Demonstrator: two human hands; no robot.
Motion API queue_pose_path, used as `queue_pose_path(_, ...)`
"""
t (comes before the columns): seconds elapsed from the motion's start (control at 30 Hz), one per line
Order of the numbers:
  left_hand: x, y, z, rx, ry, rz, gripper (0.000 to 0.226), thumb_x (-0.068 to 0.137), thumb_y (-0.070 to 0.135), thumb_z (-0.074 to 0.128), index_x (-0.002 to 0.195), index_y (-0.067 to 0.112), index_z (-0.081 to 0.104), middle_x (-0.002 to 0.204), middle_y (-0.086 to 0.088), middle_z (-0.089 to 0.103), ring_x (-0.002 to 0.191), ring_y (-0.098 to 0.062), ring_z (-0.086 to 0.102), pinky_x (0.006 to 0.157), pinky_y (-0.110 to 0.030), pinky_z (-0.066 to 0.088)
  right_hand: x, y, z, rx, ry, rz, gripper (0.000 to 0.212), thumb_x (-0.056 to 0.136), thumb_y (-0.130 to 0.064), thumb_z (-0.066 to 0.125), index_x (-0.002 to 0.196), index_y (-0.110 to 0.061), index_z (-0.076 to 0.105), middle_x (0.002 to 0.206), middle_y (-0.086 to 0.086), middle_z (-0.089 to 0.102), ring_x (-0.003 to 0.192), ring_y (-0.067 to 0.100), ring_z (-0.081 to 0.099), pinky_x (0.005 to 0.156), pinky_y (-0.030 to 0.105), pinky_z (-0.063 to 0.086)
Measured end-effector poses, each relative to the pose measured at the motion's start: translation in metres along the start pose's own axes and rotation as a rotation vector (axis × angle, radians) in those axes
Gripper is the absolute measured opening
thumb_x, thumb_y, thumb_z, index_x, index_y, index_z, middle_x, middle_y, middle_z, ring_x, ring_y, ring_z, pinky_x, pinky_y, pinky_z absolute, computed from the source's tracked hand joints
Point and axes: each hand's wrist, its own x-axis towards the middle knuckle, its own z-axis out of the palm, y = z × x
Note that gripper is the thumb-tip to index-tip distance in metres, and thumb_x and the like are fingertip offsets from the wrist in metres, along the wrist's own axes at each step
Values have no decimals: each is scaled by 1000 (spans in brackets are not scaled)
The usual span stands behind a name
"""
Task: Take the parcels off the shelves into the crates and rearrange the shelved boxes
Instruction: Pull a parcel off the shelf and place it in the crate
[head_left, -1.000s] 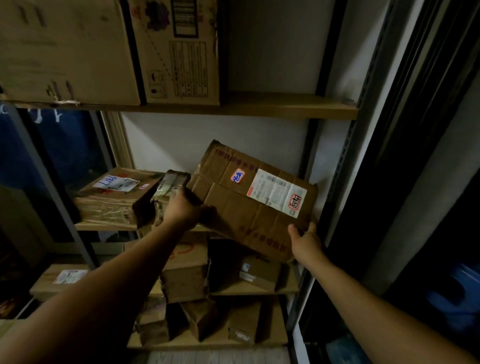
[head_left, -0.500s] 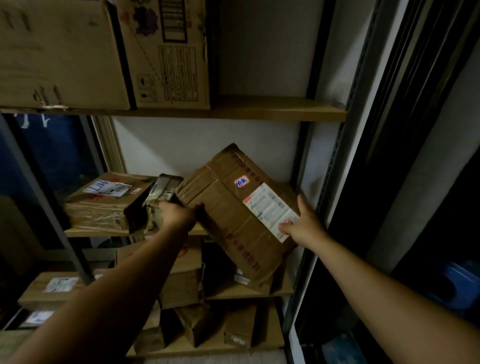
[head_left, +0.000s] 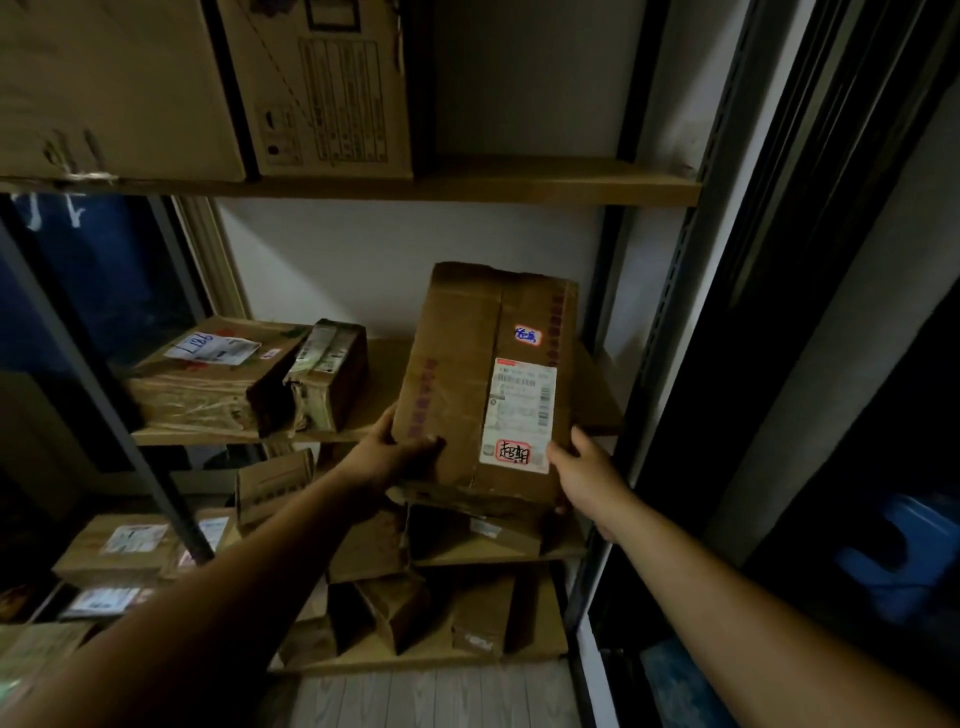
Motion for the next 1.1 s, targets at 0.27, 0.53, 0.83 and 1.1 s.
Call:
queue_pose_path(0.27, -14, -26, -16, -118, -39, 51, 78, 77, 10, 68, 142, 32, 31, 119, -6, 58, 96, -27, 64, 57, -31, 55, -25, 18, 12, 68, -40, -36, 54, 101, -24, 40, 150, -30, 18, 145, -2, 42, 131, 19, 42, 95, 25, 37)
queue_pose_path(0.53, -41, -51, -10, -182, 125, -12, 86, 68, 18, 76, 138, 41, 32, 124, -4, 55, 105, -34, 59, 73, -48, 56, -33, 34, 11, 99, -114, -62, 59, 101, -26, 42, 151, -33, 14, 141, -3, 45, 120, 15, 49, 79, 17, 42)
queue_pose_path(0.83, -111, -90, -23, -211, 247, 27, 83, 74, 11, 74, 142, 33, 32, 126, -8, 55, 106, -31, 62, 76, -45, 57, -72, 66, 41, 146, -236, -89, 65, 96, -27, 51, 150, -36, 16, 142, 0, 46, 118, 17, 52, 91, 32, 50)
queue_pose_path(1.1, -197, -95, -77, -137, 233, 42, 75, 81, 8, 66, 141, 36, 29, 122, -1, 52, 107, -27, 58, 80, -46, 56, -149, 54, 94, 218, -287, -123, 60, 98, -19, 47, 150, -32, 20, 134, -4, 51, 95, 0, 55, 62, 10, 49)
